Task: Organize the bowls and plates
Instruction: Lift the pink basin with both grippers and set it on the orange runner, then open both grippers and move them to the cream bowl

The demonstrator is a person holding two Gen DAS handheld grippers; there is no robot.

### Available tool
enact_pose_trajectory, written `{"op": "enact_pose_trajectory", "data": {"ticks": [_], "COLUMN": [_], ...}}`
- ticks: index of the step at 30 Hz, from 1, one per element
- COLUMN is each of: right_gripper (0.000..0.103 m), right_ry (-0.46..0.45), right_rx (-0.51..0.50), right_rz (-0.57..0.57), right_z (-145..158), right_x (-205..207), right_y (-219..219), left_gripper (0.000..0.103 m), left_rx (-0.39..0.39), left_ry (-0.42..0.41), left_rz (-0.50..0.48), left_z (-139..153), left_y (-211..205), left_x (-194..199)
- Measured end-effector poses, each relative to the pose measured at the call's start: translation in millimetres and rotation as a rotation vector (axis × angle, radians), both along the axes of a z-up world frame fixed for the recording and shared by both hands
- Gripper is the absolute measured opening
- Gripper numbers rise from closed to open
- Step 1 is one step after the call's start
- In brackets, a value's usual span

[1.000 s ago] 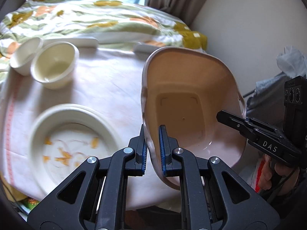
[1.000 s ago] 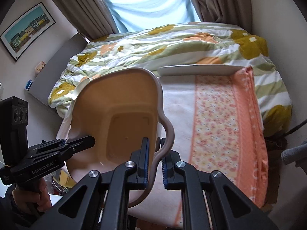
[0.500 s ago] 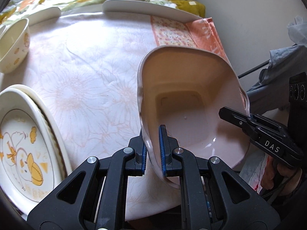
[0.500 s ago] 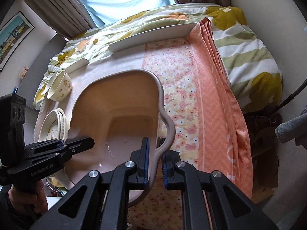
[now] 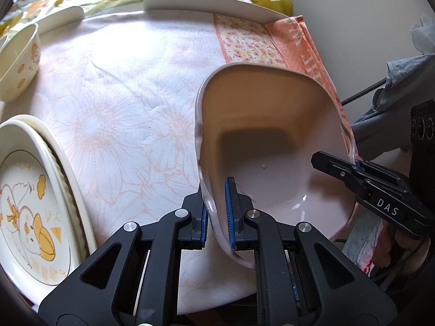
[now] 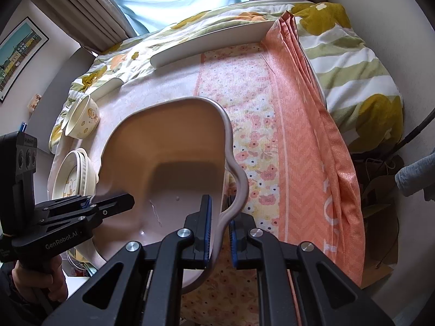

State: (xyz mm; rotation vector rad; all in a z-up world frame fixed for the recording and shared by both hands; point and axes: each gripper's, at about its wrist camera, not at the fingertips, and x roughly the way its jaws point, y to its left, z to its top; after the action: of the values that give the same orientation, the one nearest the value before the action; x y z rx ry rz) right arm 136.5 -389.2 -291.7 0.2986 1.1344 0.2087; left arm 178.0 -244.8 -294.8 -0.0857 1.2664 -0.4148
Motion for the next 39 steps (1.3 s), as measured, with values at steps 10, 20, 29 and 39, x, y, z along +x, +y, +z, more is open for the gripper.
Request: {"op": "enact_pose_trajectory", "data": {"ticks": [10,20,29,39], "right_gripper": [0.011,0.101,0.102,0.102], "right_ry": [-0.002,-0.049,-0.175,-0.438], "right_rx": [0.021,0.008,-0.024,-0.006], "right_rz": [0.0,0.017,0.068,0.212], "right_z": [0.1,8.9,52.0,149.0], "right_x": [-2.7,-11.2,-31.0,-25.3], "right_y": [-5.8,-8.0,2.9,83.8], "left_gripper": [0.048,0.084,0.084,0.094], "left_rx": [0.05,0.038,0.031,0.027], "left_ry": [-0.063,-0.1,-0.175,-0.352], "left_rz": [-0.008,0.021,0.078,0.218], "left_z": [10.0,23.2,73.6,161.5], "left_y": [-2.2,3.4,33.3,137.0], "left_x": [-1.9,2.0,-16.9,-41.3]}}
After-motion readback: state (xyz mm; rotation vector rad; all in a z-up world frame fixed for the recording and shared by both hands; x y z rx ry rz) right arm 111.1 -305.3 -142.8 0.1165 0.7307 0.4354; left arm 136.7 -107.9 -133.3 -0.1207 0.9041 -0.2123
